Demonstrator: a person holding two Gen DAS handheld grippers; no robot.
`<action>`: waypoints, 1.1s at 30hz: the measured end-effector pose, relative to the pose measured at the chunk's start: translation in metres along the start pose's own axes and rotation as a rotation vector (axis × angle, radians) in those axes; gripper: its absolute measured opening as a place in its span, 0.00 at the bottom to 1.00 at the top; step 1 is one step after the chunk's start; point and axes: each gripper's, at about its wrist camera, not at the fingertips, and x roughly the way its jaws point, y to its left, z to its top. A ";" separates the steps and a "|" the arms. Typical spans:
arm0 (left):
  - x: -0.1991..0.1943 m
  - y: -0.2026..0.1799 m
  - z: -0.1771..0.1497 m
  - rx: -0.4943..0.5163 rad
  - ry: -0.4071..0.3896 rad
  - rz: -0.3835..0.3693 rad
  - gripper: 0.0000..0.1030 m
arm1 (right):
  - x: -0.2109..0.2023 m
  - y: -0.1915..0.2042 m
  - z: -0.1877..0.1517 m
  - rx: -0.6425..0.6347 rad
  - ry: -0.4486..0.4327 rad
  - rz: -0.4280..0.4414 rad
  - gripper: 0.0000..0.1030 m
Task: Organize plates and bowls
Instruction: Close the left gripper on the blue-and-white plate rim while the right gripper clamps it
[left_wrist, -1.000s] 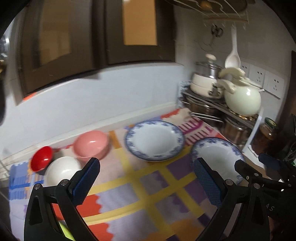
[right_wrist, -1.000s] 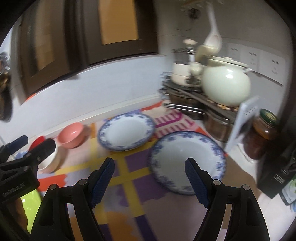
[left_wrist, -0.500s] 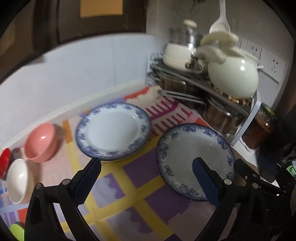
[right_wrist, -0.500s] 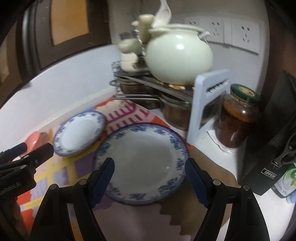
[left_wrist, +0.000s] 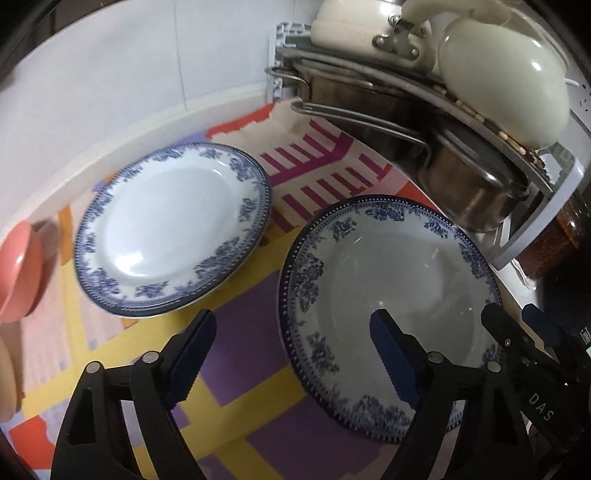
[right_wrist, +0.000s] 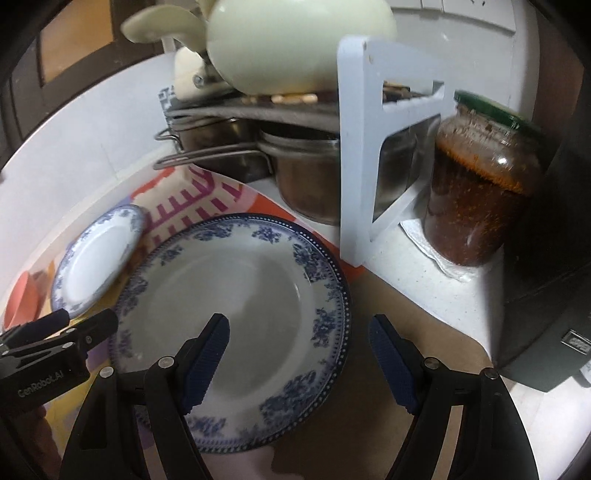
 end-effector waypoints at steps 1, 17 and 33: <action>0.004 -0.001 0.002 -0.001 0.008 0.000 0.80 | 0.003 -0.001 0.001 0.002 -0.001 -0.004 0.76; 0.035 -0.007 0.012 0.043 0.046 0.012 0.59 | 0.036 -0.009 0.009 0.002 0.043 -0.016 0.55; 0.041 -0.009 0.015 0.080 0.021 0.030 0.37 | 0.046 -0.010 0.015 -0.052 0.061 -0.024 0.37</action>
